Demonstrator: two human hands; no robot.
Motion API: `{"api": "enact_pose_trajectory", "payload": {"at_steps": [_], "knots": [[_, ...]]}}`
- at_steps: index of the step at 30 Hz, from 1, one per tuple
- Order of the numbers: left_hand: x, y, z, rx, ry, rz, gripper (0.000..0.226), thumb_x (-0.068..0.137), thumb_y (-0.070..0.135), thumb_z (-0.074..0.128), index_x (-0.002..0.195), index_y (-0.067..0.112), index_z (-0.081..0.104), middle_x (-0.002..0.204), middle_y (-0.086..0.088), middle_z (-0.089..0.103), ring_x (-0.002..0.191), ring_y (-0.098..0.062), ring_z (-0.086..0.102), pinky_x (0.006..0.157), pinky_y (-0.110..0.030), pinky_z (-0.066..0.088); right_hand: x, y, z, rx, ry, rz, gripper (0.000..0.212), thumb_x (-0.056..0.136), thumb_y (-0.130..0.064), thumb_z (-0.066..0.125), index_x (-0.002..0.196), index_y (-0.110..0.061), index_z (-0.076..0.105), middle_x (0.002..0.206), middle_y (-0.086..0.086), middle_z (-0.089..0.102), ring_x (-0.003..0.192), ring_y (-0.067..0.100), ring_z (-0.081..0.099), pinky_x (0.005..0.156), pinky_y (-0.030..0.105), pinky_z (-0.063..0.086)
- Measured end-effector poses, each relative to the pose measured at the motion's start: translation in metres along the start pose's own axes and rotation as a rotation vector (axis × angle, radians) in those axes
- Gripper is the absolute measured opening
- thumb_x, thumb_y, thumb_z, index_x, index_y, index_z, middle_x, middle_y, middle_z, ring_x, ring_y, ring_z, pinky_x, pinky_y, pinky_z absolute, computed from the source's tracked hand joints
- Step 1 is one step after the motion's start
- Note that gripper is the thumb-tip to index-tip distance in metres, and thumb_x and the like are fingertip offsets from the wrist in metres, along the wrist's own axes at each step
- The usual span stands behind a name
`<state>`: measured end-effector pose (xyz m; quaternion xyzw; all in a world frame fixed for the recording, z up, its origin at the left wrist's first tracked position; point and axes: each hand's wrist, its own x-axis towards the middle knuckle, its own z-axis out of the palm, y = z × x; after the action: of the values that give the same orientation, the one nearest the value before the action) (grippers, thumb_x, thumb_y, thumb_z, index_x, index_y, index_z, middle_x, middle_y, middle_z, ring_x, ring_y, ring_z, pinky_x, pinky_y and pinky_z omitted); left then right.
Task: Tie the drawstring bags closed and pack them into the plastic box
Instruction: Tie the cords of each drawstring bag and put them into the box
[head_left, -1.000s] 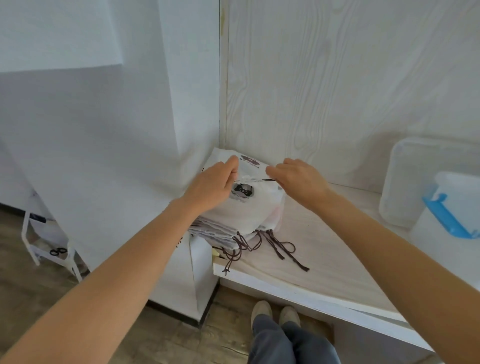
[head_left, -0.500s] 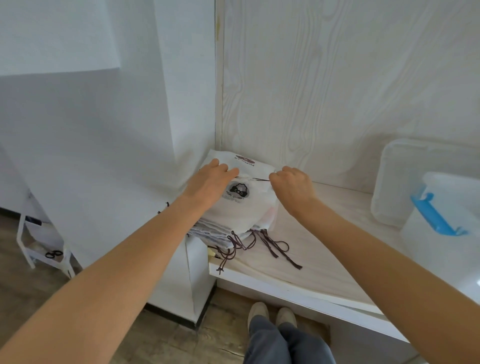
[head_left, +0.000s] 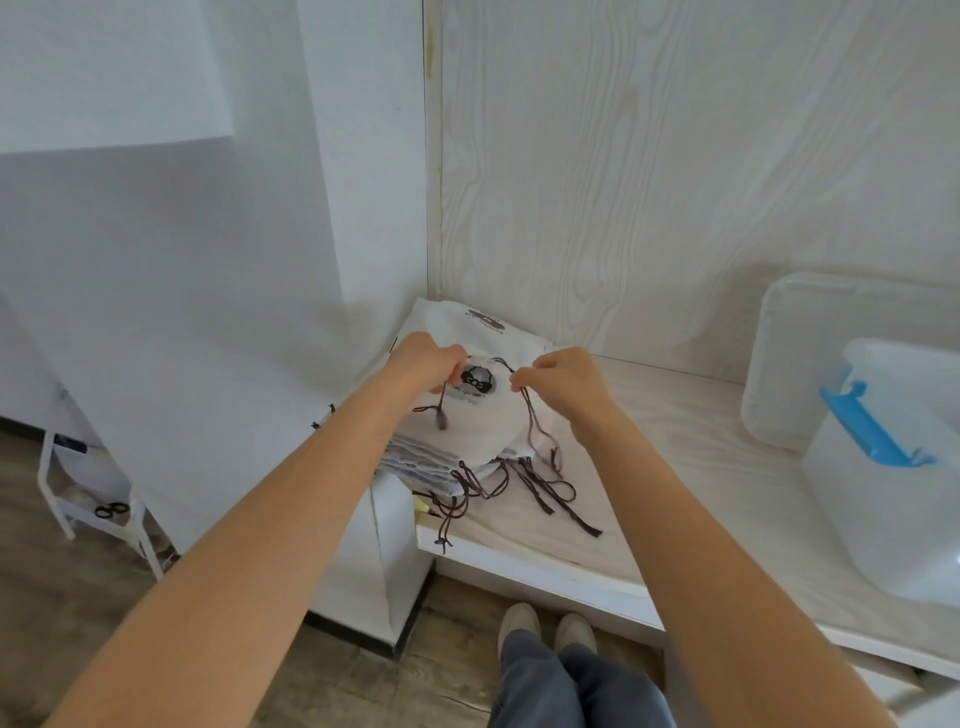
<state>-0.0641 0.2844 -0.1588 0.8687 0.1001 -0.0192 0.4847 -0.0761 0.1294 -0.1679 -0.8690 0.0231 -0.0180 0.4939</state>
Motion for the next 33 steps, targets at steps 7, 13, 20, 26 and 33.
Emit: {"api": "enact_pose_trajectory", "payload": {"at_steps": [7, 13, 20, 26, 33], "knots": [[-0.015, -0.003, 0.001, -0.947, -0.339, -0.153, 0.025, 0.094, 0.028, 0.052, 0.070, 0.020, 0.052, 0.087, 0.005, 0.073, 0.079, -0.007, 0.062, 0.072, -0.019, 0.042, -0.013, -0.007, 0.001, 0.835, -0.359, 0.148, 0.010, 0.090, -0.011, 0.056, 0.096, -0.007, 0.063, 0.086, 0.001, 0.067, 0.073, 0.008, 0.061, 0.063, 0.015, 0.048], [-0.023, -0.009, 0.014, -1.058, -0.471, -0.077, 0.046, 0.094, 0.034, 0.048, 0.057, 0.022, 0.073, 0.100, 0.010, 0.065, 0.074, -0.004, 0.050, 0.077, -0.020, 0.038, -0.022, -0.001, 0.010, 0.967, -0.323, 0.086, 0.026, 0.091, -0.014, 0.057, 0.113, -0.002, 0.063, 0.095, -0.001, 0.070, 0.080, 0.004, 0.064, 0.051, 0.009, 0.043], [-0.021, -0.006, 0.016, -1.037, -0.467, -0.017, 0.041, 0.093, 0.037, 0.050, 0.063, 0.021, 0.073, 0.092, 0.007, 0.071, 0.095, -0.010, 0.044, 0.055, -0.016, 0.038, -0.024, 0.003, 0.015, 0.885, -0.386, 0.010, 0.009, 0.088, -0.001, 0.057, 0.092, -0.001, 0.066, 0.082, 0.008, 0.068, 0.073, 0.011, 0.064, 0.071, 0.015, 0.053], [-0.020, -0.006, 0.012, -0.970, -0.408, -0.035, 0.015, 0.092, 0.033, 0.055, 0.082, 0.023, 0.059, 0.109, 0.003, 0.070, 0.099, -0.013, 0.064, 0.076, -0.023, 0.042, -0.027, 0.000, 0.001, 0.230, -0.130, -0.207, 0.011, 0.079, -0.019, 0.072, 0.070, -0.011, 0.072, 0.079, 0.009, 0.068, 0.083, 0.019, 0.064, 0.079, 0.031, 0.047], [-0.024, 0.004, 0.009, -0.805, -0.402, 0.001, 0.027, 0.092, 0.035, 0.053, 0.074, 0.017, 0.058, 0.085, 0.003, 0.068, 0.074, -0.014, 0.060, 0.072, -0.026, 0.043, -0.028, -0.003, 0.007, -0.563, 0.082, -0.654, 0.013, 0.088, -0.012, 0.061, 0.094, -0.003, 0.068, 0.132, 0.004, 0.040, 0.113, 0.017, 0.049, 0.075, 0.030, 0.046]]}}
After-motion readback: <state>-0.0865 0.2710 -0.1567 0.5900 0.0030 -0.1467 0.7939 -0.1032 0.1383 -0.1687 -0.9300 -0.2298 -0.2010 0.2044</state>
